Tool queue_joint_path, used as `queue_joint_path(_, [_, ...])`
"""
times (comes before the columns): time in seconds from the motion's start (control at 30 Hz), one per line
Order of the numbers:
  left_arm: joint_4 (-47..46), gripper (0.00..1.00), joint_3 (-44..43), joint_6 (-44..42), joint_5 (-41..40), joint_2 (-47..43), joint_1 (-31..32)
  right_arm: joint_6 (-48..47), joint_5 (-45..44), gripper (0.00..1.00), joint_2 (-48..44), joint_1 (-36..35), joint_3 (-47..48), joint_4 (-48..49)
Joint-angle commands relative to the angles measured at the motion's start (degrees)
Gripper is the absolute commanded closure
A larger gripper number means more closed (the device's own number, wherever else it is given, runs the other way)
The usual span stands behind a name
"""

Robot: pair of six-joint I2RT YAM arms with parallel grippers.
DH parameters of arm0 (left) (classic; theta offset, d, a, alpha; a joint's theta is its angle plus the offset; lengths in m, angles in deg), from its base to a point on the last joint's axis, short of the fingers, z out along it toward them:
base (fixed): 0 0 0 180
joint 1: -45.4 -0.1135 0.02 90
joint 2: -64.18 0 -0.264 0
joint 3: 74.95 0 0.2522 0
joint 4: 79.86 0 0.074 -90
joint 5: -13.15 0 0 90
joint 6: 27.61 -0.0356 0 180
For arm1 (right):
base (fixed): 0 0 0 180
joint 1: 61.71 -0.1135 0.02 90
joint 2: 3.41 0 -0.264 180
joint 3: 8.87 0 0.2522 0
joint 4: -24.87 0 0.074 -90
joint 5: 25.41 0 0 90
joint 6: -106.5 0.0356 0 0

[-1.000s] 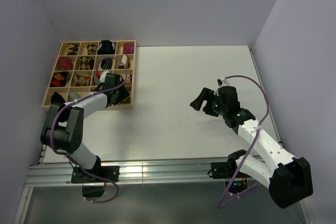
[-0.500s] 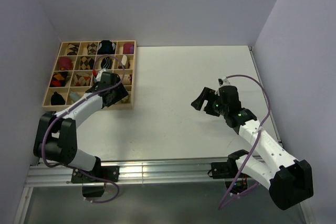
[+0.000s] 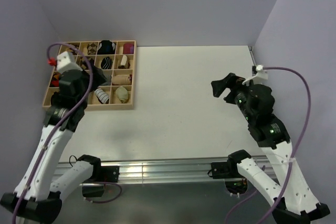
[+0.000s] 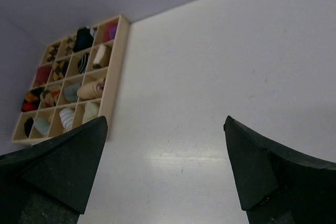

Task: Roll the socks
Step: Reset both arms

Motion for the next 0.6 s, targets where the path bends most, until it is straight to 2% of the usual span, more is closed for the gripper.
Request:
queue_joint_path(0.0, [5.5, 0.18, -5.5, -5.65, -7.72, -7.36, 0.03, -3.3, -8.39, 0.0, -3.1, 0.4, 6.53, -6.76])
queue_joint_path(0.17, [9.9, 0.12, -11.57, -8.37, -12.38, -15.62, 0.03, -6.73, -14.46, 0.0, -9.32, 0.4, 11.01, -9.68])
queue_joint_path(0.23, [12.01, 0.07, -13.25, -8.73, -13.44, -17.56, 0.03, -8.31, -17.09, 0.0, -11.7, 0.4, 10.93, -9.77])
queue_joint_path(0.4, [15.18, 0.0, -14.04, -9.61, -15.64, -23.89, 0.03, -11.3, -19.74, 0.0, -20.76, 0.4, 8.21, -7.93])
queue_joint_path(0.57, [19.83, 0.01, -14.39, -8.91, -17.4, -28.02, 0.38, -11.57, -20.01, 0.0, -27.69, 0.31, 3.82, -7.31])
